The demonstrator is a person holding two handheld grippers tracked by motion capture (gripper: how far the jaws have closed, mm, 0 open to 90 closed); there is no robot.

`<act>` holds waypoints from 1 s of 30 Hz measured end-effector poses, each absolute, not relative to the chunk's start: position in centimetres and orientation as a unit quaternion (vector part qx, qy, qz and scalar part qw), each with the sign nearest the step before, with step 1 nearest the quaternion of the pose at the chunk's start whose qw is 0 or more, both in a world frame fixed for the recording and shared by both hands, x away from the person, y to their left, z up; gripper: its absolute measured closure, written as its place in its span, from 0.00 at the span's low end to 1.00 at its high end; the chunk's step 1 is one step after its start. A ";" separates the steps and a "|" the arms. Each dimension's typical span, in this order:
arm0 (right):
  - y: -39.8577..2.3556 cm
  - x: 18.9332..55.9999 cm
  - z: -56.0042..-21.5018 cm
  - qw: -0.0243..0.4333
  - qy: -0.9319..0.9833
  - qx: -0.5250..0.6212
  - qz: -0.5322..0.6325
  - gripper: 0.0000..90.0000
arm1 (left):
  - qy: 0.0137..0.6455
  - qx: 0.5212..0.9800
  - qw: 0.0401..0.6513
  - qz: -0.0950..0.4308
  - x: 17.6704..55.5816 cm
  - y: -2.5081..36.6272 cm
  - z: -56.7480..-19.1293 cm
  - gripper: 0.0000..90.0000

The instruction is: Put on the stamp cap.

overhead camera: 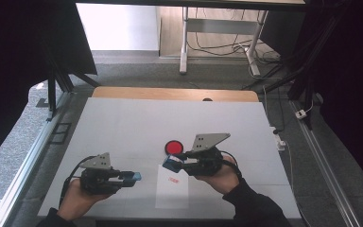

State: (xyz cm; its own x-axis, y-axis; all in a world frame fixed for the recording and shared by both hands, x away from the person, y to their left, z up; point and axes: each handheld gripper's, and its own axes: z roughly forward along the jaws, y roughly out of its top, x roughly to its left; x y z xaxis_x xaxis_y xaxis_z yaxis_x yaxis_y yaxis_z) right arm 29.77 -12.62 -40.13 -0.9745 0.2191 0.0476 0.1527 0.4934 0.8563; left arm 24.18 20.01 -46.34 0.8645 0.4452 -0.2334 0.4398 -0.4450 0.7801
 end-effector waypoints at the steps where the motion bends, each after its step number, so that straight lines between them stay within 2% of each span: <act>1: -12.6 29.7 -40.1 0.034 0.863 0.106 0.492 0.79 | 0.257 0.849 0.462 -0.002 24.3 19.8 -46.3 0.76; 30: -13.0 29.2 -39.1 0.005 0.848 0.075 0.525 0.79 | 0.131 0.850 0.507 -0.063 28.0 14.0 -45.4 0.76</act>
